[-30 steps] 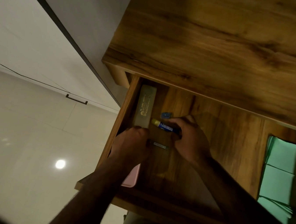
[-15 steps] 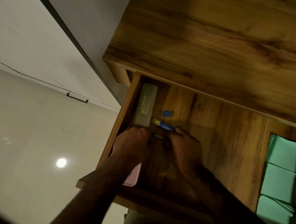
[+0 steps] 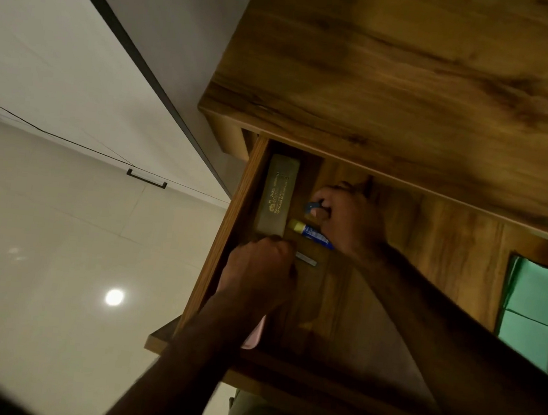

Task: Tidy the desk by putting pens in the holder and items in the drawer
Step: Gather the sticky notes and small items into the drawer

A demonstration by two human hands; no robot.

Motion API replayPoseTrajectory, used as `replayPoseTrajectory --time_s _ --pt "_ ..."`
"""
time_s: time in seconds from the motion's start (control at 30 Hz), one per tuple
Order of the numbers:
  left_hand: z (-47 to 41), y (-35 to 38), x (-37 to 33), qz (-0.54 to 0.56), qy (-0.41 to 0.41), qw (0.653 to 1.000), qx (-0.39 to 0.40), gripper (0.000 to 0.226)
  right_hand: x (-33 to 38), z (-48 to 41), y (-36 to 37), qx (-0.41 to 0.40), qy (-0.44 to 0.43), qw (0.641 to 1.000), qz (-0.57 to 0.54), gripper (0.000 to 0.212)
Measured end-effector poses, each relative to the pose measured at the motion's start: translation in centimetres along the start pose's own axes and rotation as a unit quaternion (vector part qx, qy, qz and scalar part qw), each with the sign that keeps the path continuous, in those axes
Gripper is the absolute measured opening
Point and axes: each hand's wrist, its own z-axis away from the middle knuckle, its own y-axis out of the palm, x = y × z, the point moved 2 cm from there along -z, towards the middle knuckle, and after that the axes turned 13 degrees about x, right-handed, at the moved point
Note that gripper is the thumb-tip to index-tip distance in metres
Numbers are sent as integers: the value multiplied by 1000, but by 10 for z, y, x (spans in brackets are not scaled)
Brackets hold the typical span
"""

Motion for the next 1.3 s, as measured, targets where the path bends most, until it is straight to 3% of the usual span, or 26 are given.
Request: replayPoseTrajectory --time_s 0.37,0.5,0.9,1.1,1.3 --pt "-1 -8 -3 -8 9 1000 -2 28 1 14 -2 -23 4 1000 -19 30" --pt "-2 -12 -9 -4 13 1000 -10 33 -6 39 -4 -7 27 1000 2 45" --pt "6 -21 -54 -94 72 987 -106 79 -32 118 -21 -103 63 991 55 73" --pt "13 -16 -73 -116 72 986 -95 85 -45 149 -33 -109 76 990 43 79" --pt "40 -1 -113 -126 96 978 -135 85 -71 193 -31 -126 83 988 24 82"
